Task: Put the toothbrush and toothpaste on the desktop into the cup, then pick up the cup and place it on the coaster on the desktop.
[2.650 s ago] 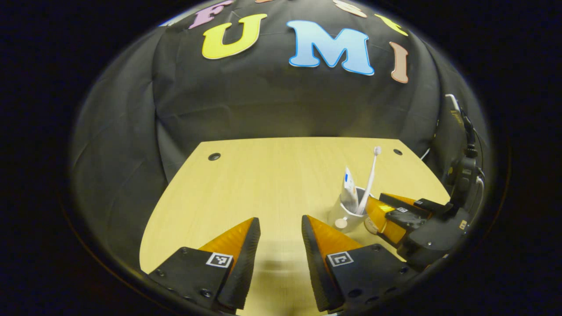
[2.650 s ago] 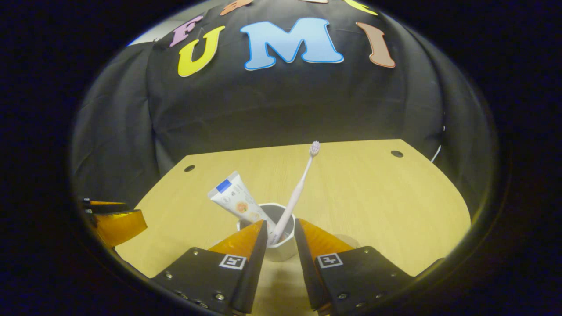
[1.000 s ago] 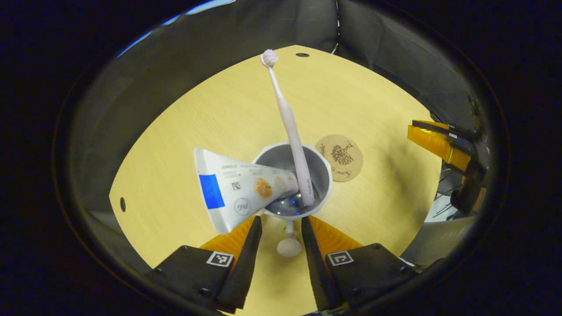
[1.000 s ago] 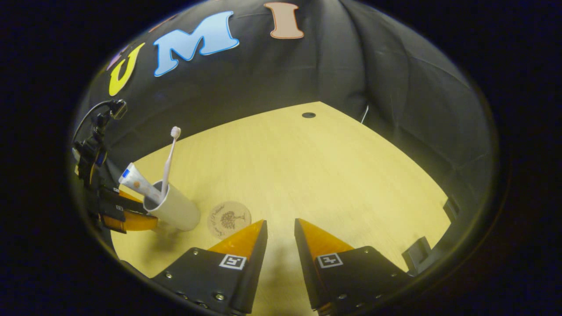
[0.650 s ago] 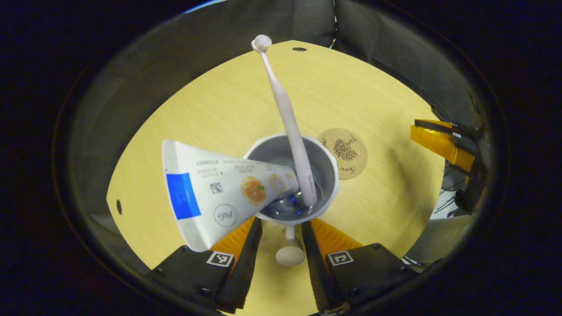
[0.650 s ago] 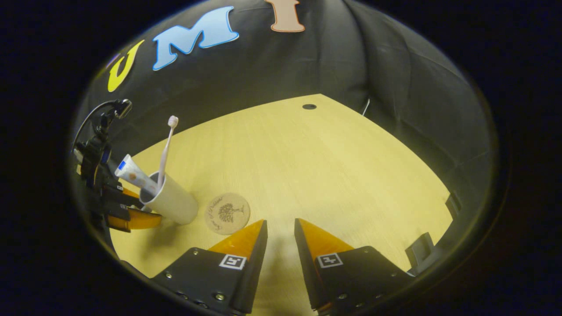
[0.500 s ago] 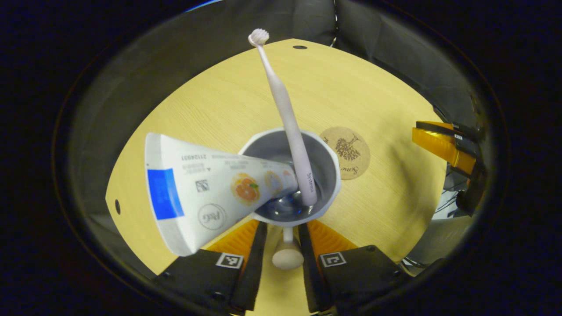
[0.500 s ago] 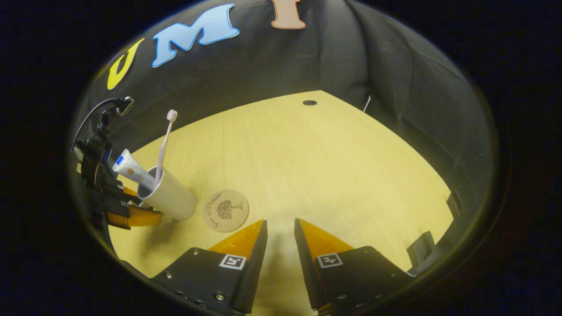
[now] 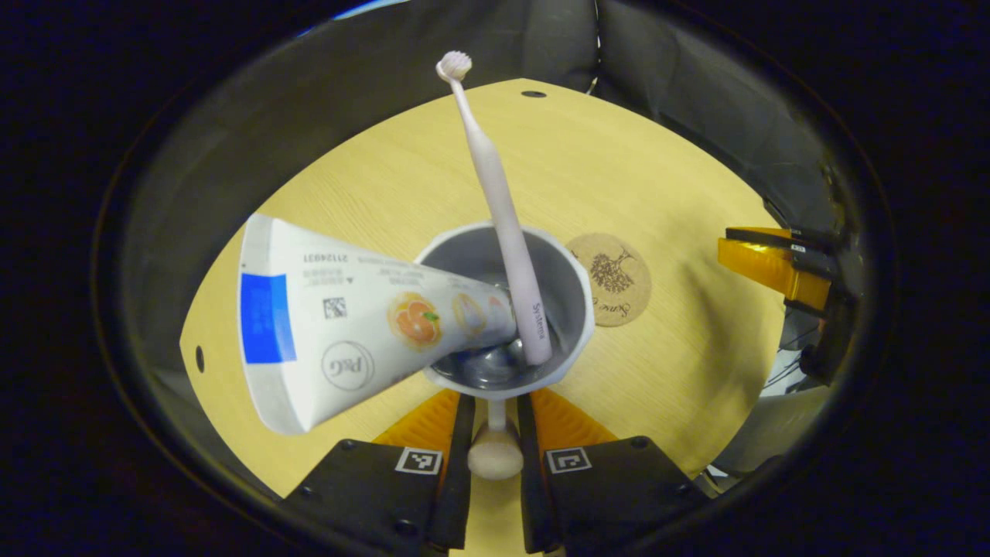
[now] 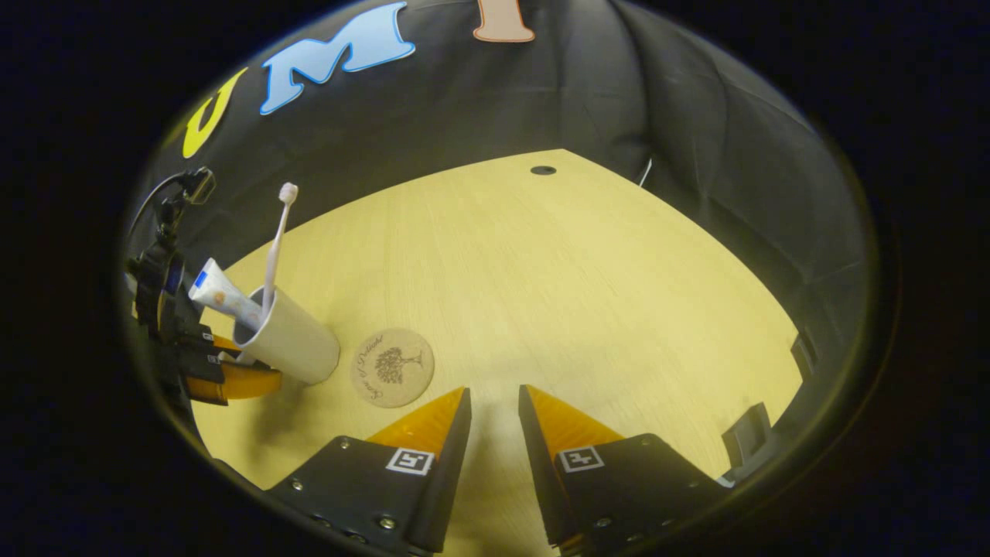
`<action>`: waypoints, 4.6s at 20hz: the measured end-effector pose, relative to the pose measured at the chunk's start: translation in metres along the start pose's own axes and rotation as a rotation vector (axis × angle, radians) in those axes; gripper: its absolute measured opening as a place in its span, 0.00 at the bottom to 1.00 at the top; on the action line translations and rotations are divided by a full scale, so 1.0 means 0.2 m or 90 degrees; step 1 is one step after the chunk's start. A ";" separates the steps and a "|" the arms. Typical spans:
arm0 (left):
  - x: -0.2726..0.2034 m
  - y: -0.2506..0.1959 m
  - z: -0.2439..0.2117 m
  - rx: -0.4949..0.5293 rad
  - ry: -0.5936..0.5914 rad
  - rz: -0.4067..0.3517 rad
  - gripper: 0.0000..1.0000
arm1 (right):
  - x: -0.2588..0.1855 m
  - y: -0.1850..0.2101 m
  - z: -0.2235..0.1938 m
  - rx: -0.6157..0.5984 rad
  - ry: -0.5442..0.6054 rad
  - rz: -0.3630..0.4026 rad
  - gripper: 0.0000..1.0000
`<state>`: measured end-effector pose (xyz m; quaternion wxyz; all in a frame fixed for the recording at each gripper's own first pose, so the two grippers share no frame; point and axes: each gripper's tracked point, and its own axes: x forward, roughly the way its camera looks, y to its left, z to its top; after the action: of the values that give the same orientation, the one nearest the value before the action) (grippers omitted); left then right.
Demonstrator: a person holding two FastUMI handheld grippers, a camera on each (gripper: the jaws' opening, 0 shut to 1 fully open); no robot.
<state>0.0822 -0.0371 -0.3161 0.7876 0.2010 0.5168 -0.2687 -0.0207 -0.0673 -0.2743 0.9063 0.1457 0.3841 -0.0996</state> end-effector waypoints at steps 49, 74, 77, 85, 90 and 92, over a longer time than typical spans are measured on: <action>-0.08 -0.32 0.29 0.037 -0.077 -0.025 0.34 | 0.05 -0.17 0.01 0.059 0.026 0.001 0.45; -0.54 -0.01 0.08 -0.237 -0.226 0.187 0.33 | -0.23 0.16 0.44 -0.089 -0.083 0.152 0.45; -0.63 0.07 0.09 -0.276 -0.283 0.232 0.33 | -0.33 0.23 0.57 -0.103 -0.124 0.177 0.45; -1.15 0.21 0.41 -0.359 -0.457 0.303 0.42 | -0.58 0.38 0.94 -0.158 -0.261 0.233 0.43; -1.51 0.29 0.61 -0.325 -0.550 0.347 0.37 | -0.67 0.45 1.09 -0.178 -0.318 0.249 0.44; -1.61 0.32 0.65 -0.317 -0.582 0.365 0.37 | -0.73 0.50 1.15 -0.180 -0.346 0.262 0.45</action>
<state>0.1102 0.0042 0.0330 0.9949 0.0060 0.0979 0.0248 0.0621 -0.0426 0.0033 0.9874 0.0611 0.1023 0.1037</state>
